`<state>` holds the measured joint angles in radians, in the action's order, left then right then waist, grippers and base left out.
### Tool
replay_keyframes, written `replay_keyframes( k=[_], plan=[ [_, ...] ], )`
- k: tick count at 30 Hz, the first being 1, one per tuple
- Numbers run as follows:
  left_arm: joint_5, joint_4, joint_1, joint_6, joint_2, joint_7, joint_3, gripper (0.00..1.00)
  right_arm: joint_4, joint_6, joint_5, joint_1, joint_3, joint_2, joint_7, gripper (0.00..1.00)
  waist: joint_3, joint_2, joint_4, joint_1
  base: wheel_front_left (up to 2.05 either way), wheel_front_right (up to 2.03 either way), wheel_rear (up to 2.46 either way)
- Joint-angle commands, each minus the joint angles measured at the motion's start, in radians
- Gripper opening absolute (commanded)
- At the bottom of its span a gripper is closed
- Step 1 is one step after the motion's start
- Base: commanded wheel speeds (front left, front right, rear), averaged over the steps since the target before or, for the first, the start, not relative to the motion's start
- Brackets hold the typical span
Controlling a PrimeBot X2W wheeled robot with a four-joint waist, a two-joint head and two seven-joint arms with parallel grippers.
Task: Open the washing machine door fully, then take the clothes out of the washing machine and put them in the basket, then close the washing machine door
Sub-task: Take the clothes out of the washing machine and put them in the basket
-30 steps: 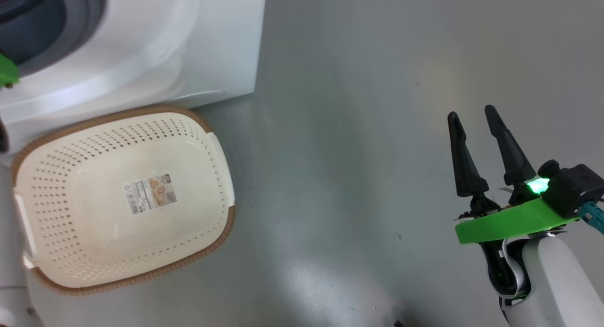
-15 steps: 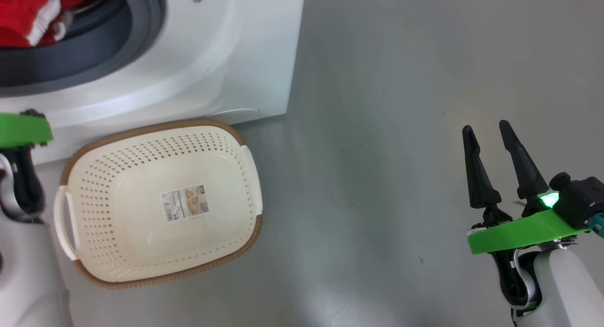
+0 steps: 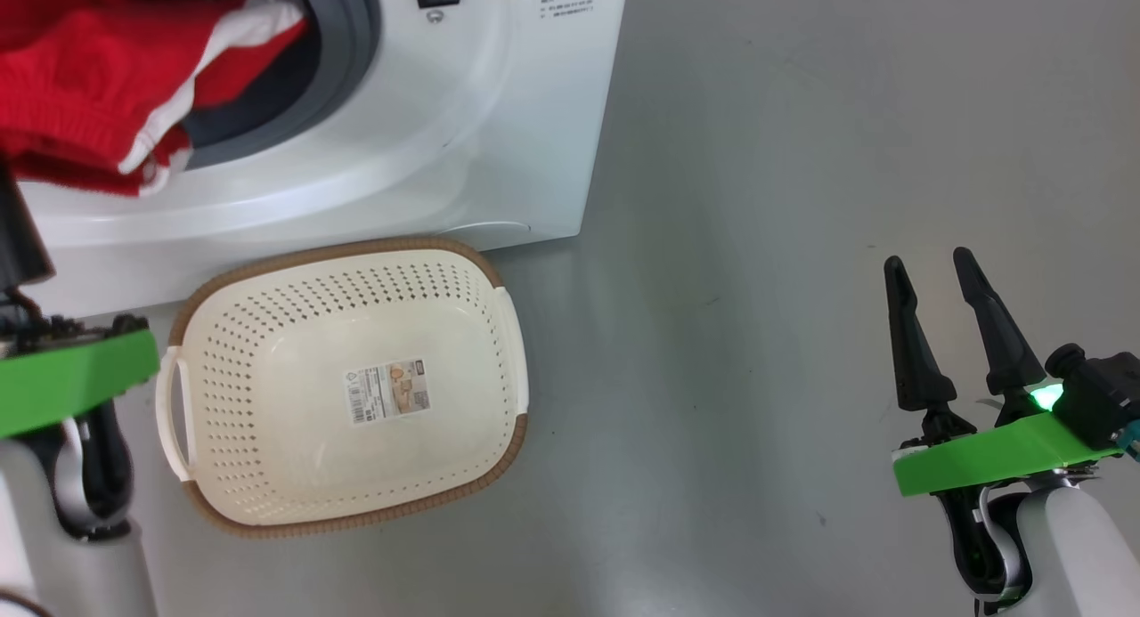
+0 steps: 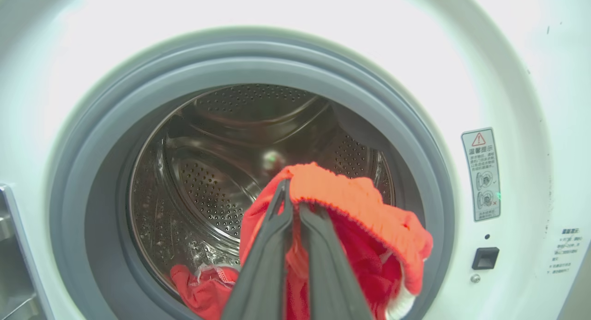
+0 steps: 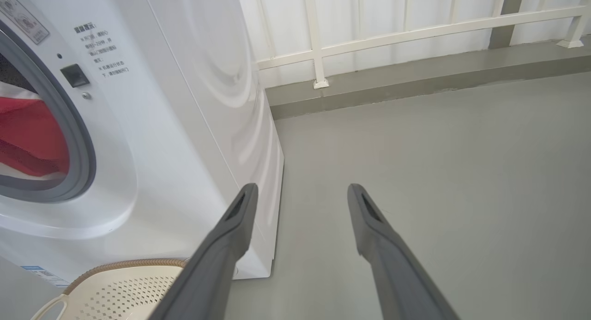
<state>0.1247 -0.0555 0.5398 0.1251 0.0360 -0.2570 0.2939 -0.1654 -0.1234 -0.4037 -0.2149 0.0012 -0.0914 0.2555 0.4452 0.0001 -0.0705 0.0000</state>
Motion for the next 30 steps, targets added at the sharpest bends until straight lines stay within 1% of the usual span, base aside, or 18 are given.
replay_keyframes(
  k=[1, 3, 5, 8, 13, 20, 24, 30],
  plan=[
    [0.007, 0.065, -0.04, 0.005, 0.022, -0.005, 0.026, 0.0, 0.023, -0.007, 0.002, 0.02, 0.012, -0.012, 0.006, 1.0, -0.004, -0.0001, 0.006, 0.0, 0.0, 0.0, 0.0],
    [0.017, 0.13, -0.072, 0.005, 0.017, -0.005, 0.03, 0.0, 0.026, -0.007, 0.002, 0.024, 0.012, -0.011, 0.006, 1.0, -0.007, -0.0001, 0.01, 0.0, 0.0, 0.0, 0.0],
    [0.017, 0.166, -0.091, 0.005, 0.015, -0.005, 0.024, 0.0, 0.028, -0.007, 0.003, 0.026, 0.011, -0.012, 0.006, 1.0, -0.007, -0.0001, 0.012, 0.0, 0.0, 0.0, 0.0],
    [0.054, 0.214, -0.107, -0.001, 0.015, -0.005, 0.025, 0.0, 0.029, -0.007, 0.002, 0.026, 0.012, -0.014, 0.006, 1.0, -0.005, -0.0001, 0.014, 0.0, 0.0, 0.0, 0.0],
    [0.078, 0.22, -0.134, -0.016, 0.015, -0.005, -0.005, 0.0, 0.03, -0.007, 0.002, 0.026, 0.012, -0.015, 0.006, 1.0, 0.0, -0.0001, 0.019, 0.0, 0.0, 0.0, 0.0],
    [0.085, 0.127, -0.17, -0.038, 0.014, -0.005, -0.055, 0.0, 0.031, -0.007, 0.001, 0.016, 0.018, -0.011, 0.006, 1.0, 0.014, -0.0001, 0.015, 0.0, 0.0, 0.0, 0.0],
    [0.088, 0.02, -0.188, -0.05, 0.014, -0.005, -0.076, 0.0, 0.033, -0.007, 0.0, 0.007, 0.022, -0.006, 0.006, 1.0, 0.033, -0.0001, 0.008, 0.0, 0.0, 0.0, 0.0],
    [0.086, -0.157, -0.174, -0.047, 0.014, -0.005, -0.09, 0.0, 0.038, -0.007, -0.001, -0.009, 0.02, 0.001, 0.006, 1.0, 0.071, -0.0001, -0.004, 0.0, 0.0, 0.0, 0.0]
  ],
)
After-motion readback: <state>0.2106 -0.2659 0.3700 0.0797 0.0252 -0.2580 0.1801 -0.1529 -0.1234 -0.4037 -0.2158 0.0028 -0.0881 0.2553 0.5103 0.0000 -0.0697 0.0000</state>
